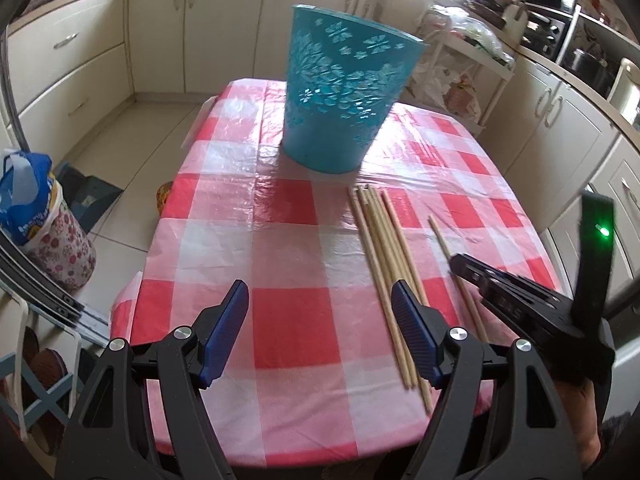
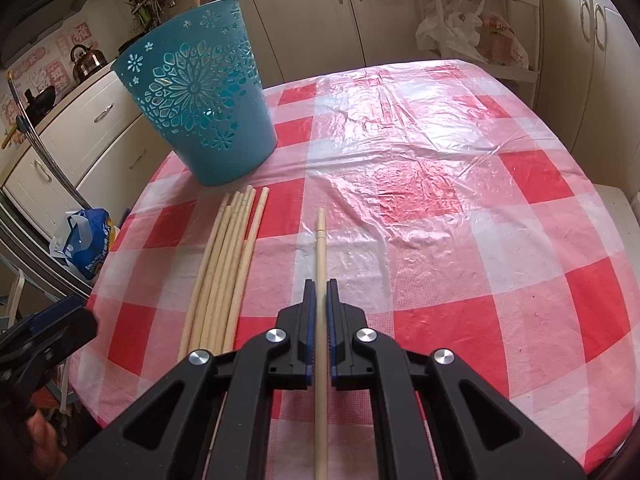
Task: Organize utensils
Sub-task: 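Move the open left gripper to the chopsticks while the right gripper holds its chopstick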
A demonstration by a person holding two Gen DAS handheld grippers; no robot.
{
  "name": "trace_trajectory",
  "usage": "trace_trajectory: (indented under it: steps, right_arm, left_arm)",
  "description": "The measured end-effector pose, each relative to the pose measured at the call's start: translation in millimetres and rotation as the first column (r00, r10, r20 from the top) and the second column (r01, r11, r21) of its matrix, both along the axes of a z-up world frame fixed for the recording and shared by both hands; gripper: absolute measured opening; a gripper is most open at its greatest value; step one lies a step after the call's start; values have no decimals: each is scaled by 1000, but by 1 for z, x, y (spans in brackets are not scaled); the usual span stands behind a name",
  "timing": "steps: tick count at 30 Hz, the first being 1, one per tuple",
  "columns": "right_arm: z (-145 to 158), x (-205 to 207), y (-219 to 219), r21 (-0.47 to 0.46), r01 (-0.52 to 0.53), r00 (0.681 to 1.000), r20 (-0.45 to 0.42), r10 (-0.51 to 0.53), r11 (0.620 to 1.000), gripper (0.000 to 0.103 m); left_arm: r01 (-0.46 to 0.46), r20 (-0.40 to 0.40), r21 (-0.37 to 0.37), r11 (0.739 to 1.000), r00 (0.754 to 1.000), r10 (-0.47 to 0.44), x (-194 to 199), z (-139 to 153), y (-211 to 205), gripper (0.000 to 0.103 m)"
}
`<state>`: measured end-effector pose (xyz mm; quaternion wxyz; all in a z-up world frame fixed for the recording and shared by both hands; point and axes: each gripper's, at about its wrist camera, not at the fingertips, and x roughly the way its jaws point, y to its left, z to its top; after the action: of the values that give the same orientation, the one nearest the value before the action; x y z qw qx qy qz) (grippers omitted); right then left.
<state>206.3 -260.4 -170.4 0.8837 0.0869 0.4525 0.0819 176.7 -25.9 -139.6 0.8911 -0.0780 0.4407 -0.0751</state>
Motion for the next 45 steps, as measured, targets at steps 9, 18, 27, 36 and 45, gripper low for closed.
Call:
trace_trajectory:
  steps: [9, 18, 27, 36, 45]
  right_arm:
    - [-1, 2, -2, 18, 0, 1000, -6, 0, 1000, 6]
    - [-1, 3, -4, 38, 2, 1000, -12, -2, 999, 6]
    - [-1, 3, -5, 42, 4, 1000, -13, -3, 999, 6]
    - [-1, 4, -5, 41, 6, 1000, -12, -5, 999, 6]
    - [0, 10, -3, 22, 3, 1000, -4, -3, 1000, 6]
  left_arm:
    - [-33, -46, -20, 999, 998, 32, 34, -19, -2, 70]
    - [-6, -60, 60, 998, 998, 9, 60, -28, -35, 70]
    - [3, -73, 170, 985, 997, 10, 80, -37, -51, 70]
    - [46, -52, 257, 965, 998, -34, 88, -39, -59, 67]
    - [316, -20, 179, 932, 948, -317, 97, -38, -71, 10]
